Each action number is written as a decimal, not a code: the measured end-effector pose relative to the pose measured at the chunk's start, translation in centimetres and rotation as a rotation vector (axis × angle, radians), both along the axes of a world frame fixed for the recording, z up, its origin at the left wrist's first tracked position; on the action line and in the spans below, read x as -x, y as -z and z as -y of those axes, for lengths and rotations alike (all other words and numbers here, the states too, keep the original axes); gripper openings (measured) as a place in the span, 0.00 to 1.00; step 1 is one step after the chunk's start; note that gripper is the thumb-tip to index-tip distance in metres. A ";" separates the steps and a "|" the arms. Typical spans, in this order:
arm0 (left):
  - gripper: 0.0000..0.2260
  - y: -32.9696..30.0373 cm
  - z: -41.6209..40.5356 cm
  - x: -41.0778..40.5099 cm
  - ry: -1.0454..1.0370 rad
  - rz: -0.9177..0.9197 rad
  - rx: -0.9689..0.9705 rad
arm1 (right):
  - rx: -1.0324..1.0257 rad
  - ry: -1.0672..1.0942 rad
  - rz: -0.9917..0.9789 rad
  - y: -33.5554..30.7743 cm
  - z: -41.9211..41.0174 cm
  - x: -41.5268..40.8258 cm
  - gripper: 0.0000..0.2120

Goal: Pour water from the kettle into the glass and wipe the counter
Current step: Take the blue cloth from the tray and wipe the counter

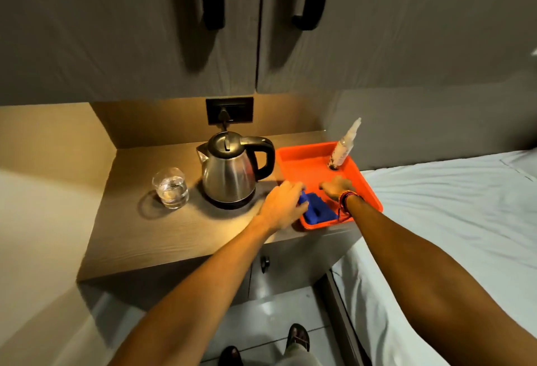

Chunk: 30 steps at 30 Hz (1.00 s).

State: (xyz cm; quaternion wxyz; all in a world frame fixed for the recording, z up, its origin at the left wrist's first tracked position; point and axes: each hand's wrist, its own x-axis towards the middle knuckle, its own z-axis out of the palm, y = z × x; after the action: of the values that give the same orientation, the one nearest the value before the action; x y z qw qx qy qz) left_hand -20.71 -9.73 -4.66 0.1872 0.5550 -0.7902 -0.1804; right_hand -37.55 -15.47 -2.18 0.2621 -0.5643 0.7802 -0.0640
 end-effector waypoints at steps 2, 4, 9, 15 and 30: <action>0.14 0.4 0.5 1.8 0.019 0.115 -0.037 | -0.175 -0.027 0.152 0.0 -0.5 0.7 0.14; 0.13 0.8 1.0 3.0 0.005 0.127 -0.020 | -0.224 0.008 0.276 0.0 -0.8 1.2 0.06; 0.14 1.1 1.9 3.5 -0.018 0.065 -0.047 | -0.299 0.049 0.349 1.0 -0.6 1.4 0.06; 0.13 1.9 1.5 2.5 -0.112 -0.206 -0.057 | -0.281 0.002 0.347 1.3 0.1 1.2 0.08; 0.16 0.9 -0.6 -3.1 -0.673 -1.014 -0.215 | -0.361 -0.121 1.265 -2.7 0.0 -4.6 0.19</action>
State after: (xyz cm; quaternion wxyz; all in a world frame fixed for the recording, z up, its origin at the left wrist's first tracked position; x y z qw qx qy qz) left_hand -17.64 -9.10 -5.52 0.5295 0.6347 -0.3617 -0.4313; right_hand -32.94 -15.46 0.47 0.7635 -0.4079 0.4413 -0.2365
